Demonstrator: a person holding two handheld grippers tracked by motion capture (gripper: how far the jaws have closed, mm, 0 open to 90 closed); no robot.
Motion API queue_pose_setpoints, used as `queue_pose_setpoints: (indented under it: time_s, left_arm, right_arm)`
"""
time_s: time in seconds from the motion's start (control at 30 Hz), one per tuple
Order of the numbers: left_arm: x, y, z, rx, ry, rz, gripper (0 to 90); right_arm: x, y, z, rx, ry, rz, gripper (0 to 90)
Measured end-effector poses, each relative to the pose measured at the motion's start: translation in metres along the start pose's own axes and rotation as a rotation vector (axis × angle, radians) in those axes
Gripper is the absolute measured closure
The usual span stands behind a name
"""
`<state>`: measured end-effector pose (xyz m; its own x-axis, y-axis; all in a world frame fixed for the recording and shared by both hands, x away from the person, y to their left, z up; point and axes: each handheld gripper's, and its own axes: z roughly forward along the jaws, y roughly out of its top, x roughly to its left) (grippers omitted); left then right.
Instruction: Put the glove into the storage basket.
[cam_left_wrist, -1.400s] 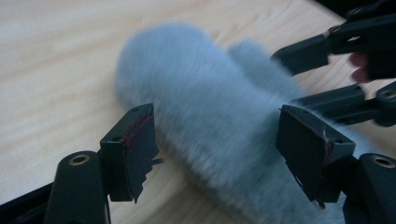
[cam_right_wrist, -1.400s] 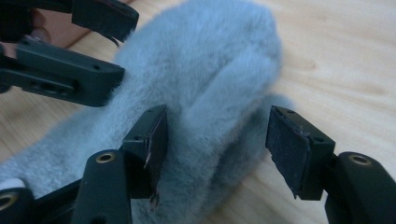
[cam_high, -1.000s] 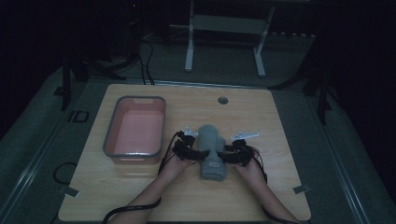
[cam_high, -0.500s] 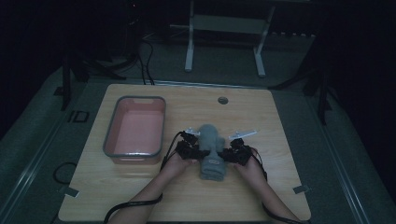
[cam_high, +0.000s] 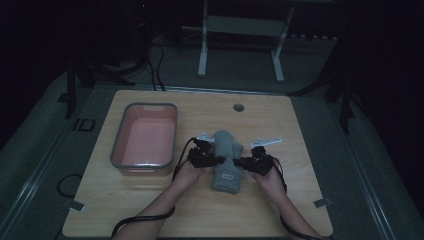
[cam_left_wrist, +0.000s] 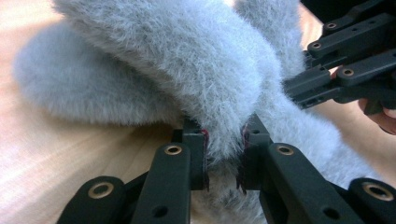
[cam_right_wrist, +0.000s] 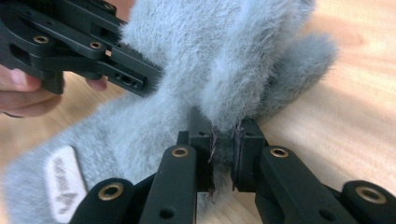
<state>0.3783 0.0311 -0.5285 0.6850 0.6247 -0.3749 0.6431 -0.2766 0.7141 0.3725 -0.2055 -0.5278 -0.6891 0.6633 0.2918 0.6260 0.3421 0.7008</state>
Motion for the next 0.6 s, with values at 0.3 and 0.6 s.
queue_pose_setpoints:
  time_s: [0.3,0.6]
  left_arm:
    - [-0.006,0.028,-0.037,-0.028,-0.009,0.053,78.6]
    - [-0.006,0.051,-0.080,-0.064,0.030,0.108,78.6]
  right_arm:
    - [0.013,0.029,-0.024,-0.089,0.060,-0.006,81.7]
    - [0.036,0.067,-0.034,-0.144,0.086,-0.051,81.9]
